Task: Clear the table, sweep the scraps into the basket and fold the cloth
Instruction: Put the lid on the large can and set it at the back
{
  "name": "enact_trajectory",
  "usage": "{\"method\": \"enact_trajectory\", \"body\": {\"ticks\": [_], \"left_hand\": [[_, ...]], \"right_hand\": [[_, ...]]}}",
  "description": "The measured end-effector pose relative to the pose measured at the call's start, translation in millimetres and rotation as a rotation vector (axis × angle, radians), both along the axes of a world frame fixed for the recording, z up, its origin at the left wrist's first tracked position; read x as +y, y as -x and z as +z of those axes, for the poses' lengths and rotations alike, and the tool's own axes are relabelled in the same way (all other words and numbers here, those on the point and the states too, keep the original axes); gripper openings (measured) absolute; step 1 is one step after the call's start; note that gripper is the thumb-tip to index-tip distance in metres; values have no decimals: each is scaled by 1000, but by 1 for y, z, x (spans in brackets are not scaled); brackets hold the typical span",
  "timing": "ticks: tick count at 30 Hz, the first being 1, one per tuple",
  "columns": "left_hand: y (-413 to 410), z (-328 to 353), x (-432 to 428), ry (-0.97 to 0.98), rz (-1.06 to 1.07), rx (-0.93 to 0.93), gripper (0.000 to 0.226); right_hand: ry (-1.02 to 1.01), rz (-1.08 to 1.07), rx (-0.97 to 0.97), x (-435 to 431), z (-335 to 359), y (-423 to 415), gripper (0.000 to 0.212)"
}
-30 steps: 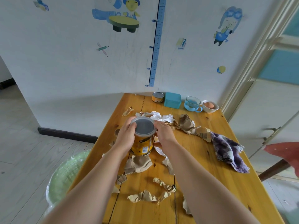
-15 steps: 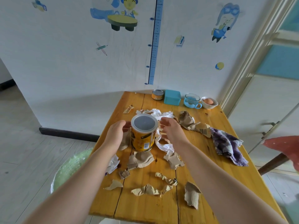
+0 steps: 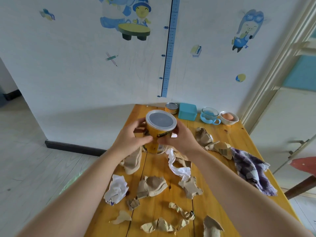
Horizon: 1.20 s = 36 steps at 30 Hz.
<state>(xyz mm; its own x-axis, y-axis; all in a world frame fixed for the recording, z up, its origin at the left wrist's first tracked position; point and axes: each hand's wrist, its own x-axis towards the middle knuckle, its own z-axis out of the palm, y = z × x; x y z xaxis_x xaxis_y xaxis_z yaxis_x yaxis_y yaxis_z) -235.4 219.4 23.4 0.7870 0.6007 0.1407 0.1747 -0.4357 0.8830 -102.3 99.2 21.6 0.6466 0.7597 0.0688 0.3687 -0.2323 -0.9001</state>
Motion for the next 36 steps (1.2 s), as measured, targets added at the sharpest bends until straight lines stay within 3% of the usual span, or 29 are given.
{"method": "enact_trajectory", "body": {"ticks": [7, 13, 25, 29, 33, 36], "left_hand": [[-71, 23, 53, 2, 70, -14, 60], [-130, 5, 100, 160, 52, 7, 52], [-176, -47, 147, 134, 111, 107, 62], [-184, -54, 152, 26, 194, 127, 77], [-197, -58, 149, -44, 304, 142, 71], [-206, -62, 151, -77, 361, 182, 66]], "right_hand": [[-10, -60, -65, 66, 23, -67, 80], [27, -97, -16, 117, 1, -111, 78], [87, -106, -80, 170, -46, -150, 75], [124, -91, -146, 180, -46, -151, 59], [221, -125, -223, 182, -48, -153, 31], [222, -137, -214, 170, -42, -156, 37]]}}
